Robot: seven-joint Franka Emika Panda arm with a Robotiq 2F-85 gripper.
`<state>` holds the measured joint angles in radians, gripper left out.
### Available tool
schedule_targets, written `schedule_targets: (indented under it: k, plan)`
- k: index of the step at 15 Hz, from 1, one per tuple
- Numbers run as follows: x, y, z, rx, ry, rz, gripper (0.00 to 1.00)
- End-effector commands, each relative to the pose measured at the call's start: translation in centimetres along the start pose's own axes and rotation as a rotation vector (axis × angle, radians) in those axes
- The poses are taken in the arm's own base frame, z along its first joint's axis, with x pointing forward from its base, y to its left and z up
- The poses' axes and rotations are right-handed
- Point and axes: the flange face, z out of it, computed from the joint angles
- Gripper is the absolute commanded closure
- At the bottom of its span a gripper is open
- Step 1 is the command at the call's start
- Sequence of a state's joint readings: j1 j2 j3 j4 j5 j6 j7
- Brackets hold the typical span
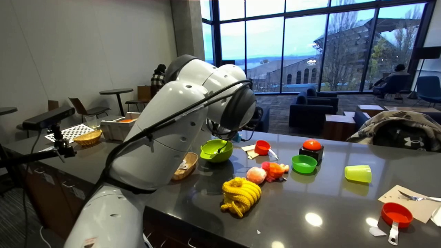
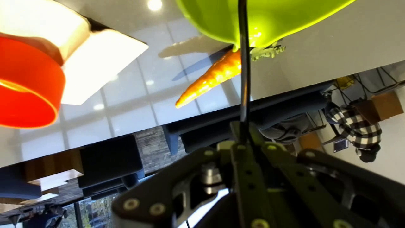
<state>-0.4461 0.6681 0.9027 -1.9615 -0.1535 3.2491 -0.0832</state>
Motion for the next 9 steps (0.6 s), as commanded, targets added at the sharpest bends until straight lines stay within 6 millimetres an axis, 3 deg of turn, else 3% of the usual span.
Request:
schedule_targets:
  k: [1, 9]
  plan:
    - [0.7, 0.4, 0.5, -0.011, -0.005, -0.004, 0.99]
    - [2.9, -5.2, 2.6, 0.058, -0.012, -0.072, 0.99]
